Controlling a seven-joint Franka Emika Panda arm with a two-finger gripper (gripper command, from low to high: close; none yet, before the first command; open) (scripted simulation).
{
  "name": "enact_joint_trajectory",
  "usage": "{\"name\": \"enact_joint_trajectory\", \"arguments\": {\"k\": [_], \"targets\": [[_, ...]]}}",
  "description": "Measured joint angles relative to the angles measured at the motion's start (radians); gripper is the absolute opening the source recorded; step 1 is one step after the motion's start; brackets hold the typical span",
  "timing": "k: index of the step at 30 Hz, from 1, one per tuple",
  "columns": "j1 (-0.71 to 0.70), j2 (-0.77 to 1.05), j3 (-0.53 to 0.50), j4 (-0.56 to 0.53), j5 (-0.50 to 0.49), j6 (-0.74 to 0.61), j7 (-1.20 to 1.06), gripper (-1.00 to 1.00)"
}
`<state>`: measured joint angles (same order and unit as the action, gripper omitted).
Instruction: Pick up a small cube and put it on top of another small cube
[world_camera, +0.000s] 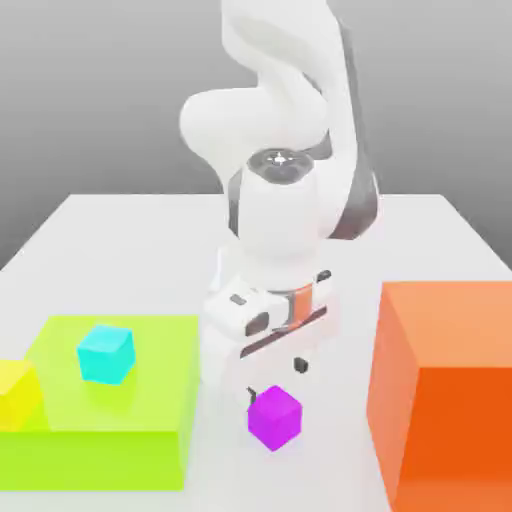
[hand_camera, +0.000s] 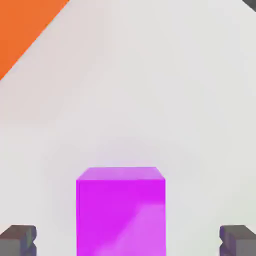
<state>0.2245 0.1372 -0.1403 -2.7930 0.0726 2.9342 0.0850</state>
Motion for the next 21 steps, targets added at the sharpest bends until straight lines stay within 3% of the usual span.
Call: {"name": "enact_joint_trajectory", "arguments": {"k": [4,5,12,21], "targets": [[-0.059,0.120,0.073,0.020,0.056,0.097,-0.042,0.00],[-0.068,0.141,0.086,0.023,0.067,0.114,-0.049,-1.00],[-0.072,0.142,0.088,0.023,0.065,0.113,-0.047,-1.00],[-0.049,-0.093,0.009,-0.006,-0.055,-0.091,0.042,-1.00]]}}
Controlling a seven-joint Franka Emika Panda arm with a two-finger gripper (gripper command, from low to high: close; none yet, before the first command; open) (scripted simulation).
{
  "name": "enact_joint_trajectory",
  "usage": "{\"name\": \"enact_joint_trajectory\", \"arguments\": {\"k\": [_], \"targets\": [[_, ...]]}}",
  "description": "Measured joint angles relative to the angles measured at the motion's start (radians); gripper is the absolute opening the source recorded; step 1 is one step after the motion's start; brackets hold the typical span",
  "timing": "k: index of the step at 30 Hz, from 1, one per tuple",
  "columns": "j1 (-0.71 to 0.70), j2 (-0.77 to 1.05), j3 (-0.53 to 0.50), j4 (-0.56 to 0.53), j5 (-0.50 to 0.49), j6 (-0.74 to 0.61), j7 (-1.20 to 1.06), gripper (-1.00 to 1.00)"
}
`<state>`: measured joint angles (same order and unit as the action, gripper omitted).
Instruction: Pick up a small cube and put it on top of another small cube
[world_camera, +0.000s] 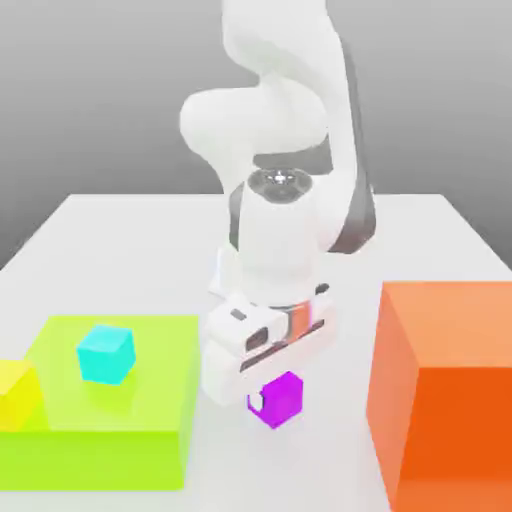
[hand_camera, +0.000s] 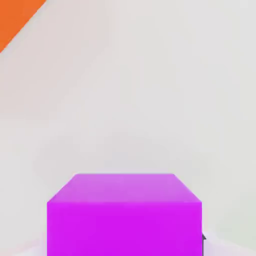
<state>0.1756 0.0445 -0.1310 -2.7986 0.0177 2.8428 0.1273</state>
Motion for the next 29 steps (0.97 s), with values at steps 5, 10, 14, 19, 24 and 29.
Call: {"name": "enact_joint_trajectory", "arguments": {"k": [5,10,14,19,24,29], "targets": [[-0.114,-0.018,-0.064,0.156,-0.001,-0.176,0.013,-1.00],[-0.267,-0.021,-0.159,0.336,0.000,-0.359,0.025,-1.00],[-0.365,-0.022,-0.203,0.481,-0.001,-0.506,0.037,-1.00],[-0.414,0.071,-0.208,0.507,0.046,-0.444,0.008,-1.00],[-0.416,0.087,-0.206,0.501,0.055,-0.423,0.002,1.00],[-0.414,0.040,-0.209,0.522,0.026,-0.487,0.023,1.00]]}}
